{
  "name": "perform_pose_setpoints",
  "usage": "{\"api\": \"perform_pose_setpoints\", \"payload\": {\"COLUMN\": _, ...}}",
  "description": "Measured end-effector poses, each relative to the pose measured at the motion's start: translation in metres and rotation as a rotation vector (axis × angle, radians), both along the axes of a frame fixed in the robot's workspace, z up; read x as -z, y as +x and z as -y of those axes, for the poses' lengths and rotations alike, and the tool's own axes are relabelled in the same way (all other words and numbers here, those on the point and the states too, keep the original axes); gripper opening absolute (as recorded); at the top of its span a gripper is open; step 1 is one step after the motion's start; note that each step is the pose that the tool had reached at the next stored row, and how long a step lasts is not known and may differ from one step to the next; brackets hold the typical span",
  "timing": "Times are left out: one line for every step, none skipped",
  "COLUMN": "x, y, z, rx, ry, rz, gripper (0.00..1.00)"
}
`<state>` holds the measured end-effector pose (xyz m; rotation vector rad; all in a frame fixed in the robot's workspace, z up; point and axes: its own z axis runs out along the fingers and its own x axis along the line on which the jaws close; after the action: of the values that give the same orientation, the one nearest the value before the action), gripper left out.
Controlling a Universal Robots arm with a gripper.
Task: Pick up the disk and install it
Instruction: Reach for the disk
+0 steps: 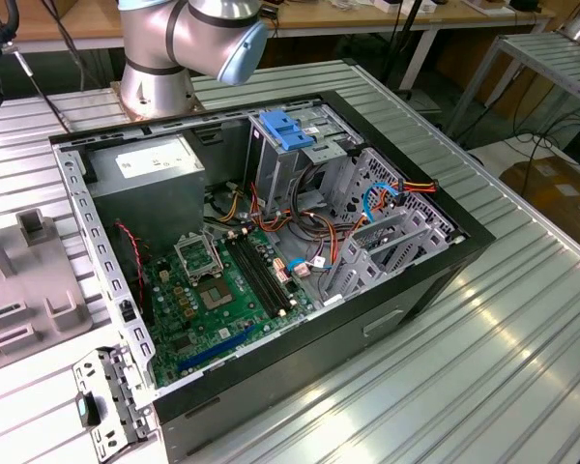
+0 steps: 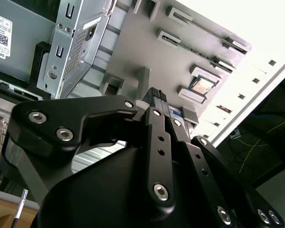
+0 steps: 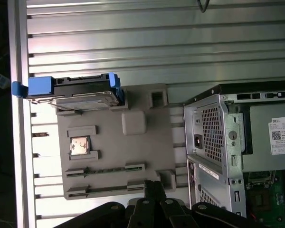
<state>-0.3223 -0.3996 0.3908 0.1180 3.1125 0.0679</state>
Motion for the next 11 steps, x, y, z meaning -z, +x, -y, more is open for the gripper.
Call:
{"api": "perform_pose_setpoints", "payload": {"x": 0.0, "y": -0.001, "z": 0.0, "rx": 0.0, "ry": 0.0, "rz": 0.0, "gripper": 0.11}}
{"api": "perform_pose_setpoints", "payload": {"x": 0.0, "y": -0.0014, "z": 0.0, "rx": 0.0, "ry": 0.0001, "rz": 0.0, "gripper": 0.11}}
{"api": "perform_pose_setpoints", "payload": {"x": 0.0, "y": -0.0019, "z": 0.0, "rx": 0.0, "ry": 0.0, "rz": 0.0, "gripper": 0.11}}
{"api": "perform_pose_setpoints", "payload": {"x": 0.0001, "y": -0.0024, "z": 0.0, "rx": 0.0, "ry": 0.0001, "rz": 0.0001, "gripper": 0.11}}
{"api": "perform_pose_setpoints", "payload": {"x": 0.0001, "y": -0.003, "z": 0.0, "rx": 0.0, "ry": 0.0, "rz": 0.0001, "gripper": 0.11}}
{"api": "perform_pose_setpoints", "payload": {"x": 0.0001, "y": -0.0039, "z": 0.0, "rx": 0.0, "ry": 0.0, "rz": 0.0, "gripper": 0.11}}
{"api": "perform_pose_setpoints", "payload": {"x": 0.0002, "y": -0.0057, "z": 0.0, "rx": 0.0, "ry": 0.0, "rz": 0.0, "gripper": 0.11}}
{"api": "perform_pose_setpoints", "payload": {"x": 0.0002, "y": -0.0064, "z": 0.0, "rx": 0.0, "ry": 0.0, "rz": 0.0001, "gripper": 0.11}}
{"api": "perform_pose_setpoints", "payload": {"x": 0.0001, "y": -0.0071, "z": 0.0001, "rx": 0.0, "ry": -0.0001, "rz": -0.0001, "gripper": 0.11}}
{"api": "perform_pose_setpoints", "payload": {"x": 0.0002, "y": -0.0085, "z": 0.0001, "rx": 0.0, "ry": 0.0, "rz": 0.0001, "gripper": 0.11}}
{"api": "perform_pose_setpoints", "payload": {"x": 0.0002, "y": -0.0092, "z": 0.0001, "rx": 0.0, "ry": 0.0, "rz": 0.0, "gripper": 0.11}}
